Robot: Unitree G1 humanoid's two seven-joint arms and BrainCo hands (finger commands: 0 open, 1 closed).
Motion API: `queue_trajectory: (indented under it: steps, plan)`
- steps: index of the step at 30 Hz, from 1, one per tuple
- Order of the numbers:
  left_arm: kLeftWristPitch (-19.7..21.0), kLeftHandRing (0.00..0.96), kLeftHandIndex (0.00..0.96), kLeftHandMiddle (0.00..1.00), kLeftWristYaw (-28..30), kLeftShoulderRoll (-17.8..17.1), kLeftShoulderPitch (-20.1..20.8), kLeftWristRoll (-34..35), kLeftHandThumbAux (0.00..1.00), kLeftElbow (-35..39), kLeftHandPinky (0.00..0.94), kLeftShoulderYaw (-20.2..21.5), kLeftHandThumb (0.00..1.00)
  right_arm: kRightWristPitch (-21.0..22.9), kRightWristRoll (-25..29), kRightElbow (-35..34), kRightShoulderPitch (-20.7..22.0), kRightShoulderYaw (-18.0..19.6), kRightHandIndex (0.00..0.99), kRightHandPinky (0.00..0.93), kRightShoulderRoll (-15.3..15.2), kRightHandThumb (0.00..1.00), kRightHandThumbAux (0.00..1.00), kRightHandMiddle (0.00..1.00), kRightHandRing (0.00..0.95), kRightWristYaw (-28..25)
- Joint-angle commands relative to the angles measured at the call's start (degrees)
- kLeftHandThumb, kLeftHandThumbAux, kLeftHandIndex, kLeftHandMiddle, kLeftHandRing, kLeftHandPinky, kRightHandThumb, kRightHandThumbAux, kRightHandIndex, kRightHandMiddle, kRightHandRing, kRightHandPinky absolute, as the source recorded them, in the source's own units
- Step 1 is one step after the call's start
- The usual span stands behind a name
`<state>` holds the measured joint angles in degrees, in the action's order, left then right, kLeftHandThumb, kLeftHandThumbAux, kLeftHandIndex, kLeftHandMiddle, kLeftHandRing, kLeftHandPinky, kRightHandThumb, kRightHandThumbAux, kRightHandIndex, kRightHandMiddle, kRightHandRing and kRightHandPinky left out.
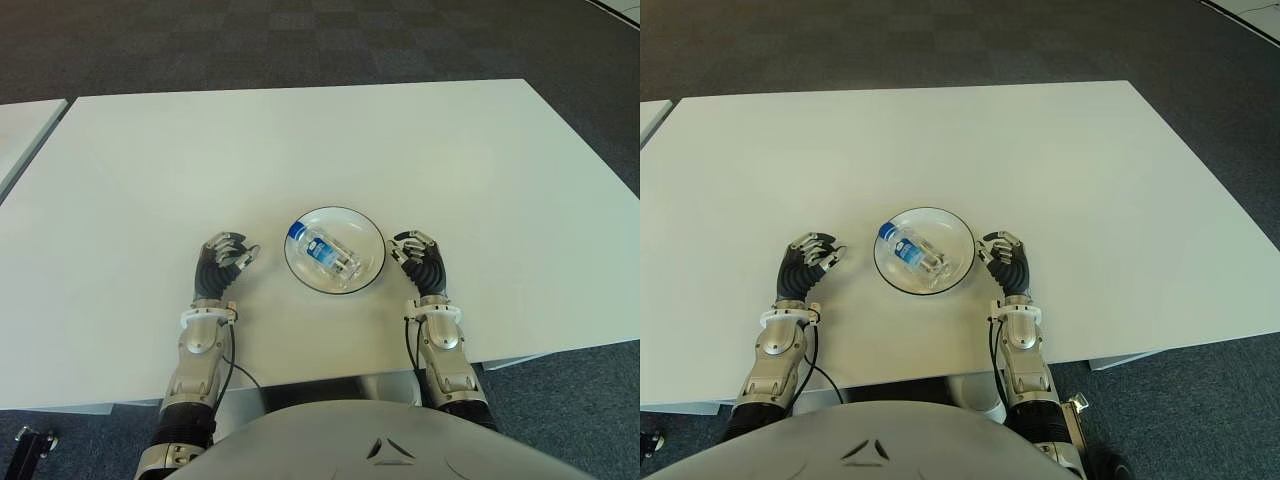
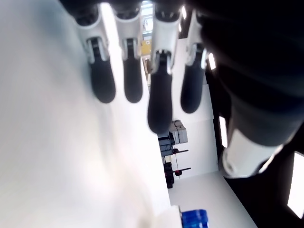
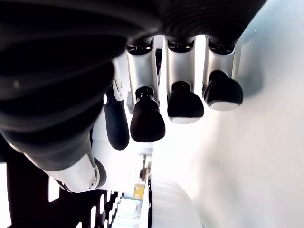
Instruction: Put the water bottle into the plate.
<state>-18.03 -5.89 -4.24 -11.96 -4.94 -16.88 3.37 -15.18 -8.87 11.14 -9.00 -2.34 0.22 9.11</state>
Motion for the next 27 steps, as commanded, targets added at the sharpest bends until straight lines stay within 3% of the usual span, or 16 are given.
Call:
queue_trajectory:
  steps: [1, 27]
  plan:
    - [2.76, 0.572, 0.431, 0.588, 1.23, 0.62, -1.54, 0.47, 0.718, -3.60, 0.549, -0.66, 0.703, 0.25, 0.23, 0.74, 0.03, 0.04, 0.437, 0.860, 0.27, 0.705, 0.726, 0.837, 0.850, -0.04]
    - [2.87, 0.612, 0.432, 0.626, 1.19, 0.50, -0.16, -0.52, 0.716, -2.03, 0.594, -1.58, 0.707, 1.76, 0.27, 1.32, 1.98, 0.73, 0.437, 0.861, 0.10, 0.706, 0.727, 0.838, 0.852, 0.02]
